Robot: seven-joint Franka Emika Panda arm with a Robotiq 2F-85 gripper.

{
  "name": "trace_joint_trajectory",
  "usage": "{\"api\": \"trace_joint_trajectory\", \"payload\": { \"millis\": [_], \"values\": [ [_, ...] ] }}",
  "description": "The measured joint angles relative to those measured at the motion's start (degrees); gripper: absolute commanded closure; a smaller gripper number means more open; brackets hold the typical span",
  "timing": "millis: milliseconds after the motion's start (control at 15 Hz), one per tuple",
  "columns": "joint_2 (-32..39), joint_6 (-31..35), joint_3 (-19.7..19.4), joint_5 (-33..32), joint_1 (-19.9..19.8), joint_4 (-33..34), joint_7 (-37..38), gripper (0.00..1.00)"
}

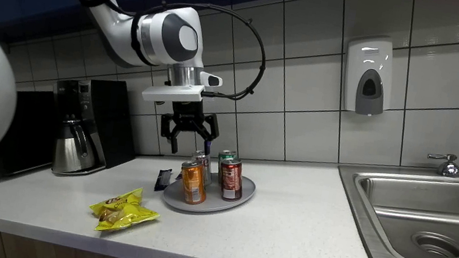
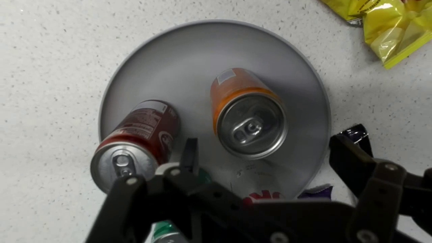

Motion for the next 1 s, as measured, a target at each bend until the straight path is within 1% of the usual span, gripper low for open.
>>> {"api": "trace_joint_trajectory", "payload": {
  "millis": [267, 533, 1000],
  "values": [
    [-3.18, -0.01, 0.29, -1.72, 0.0, -1.38, 0.51, 0.0],
    [-7.39, 0.05, 0.91, -4.55, 0.0, -4.82, 1.79, 0.0],
    [-16.76, -0.31, 2.93, -4.95, 0.11, -11.81, 3.38, 0.0]
  ]
}}
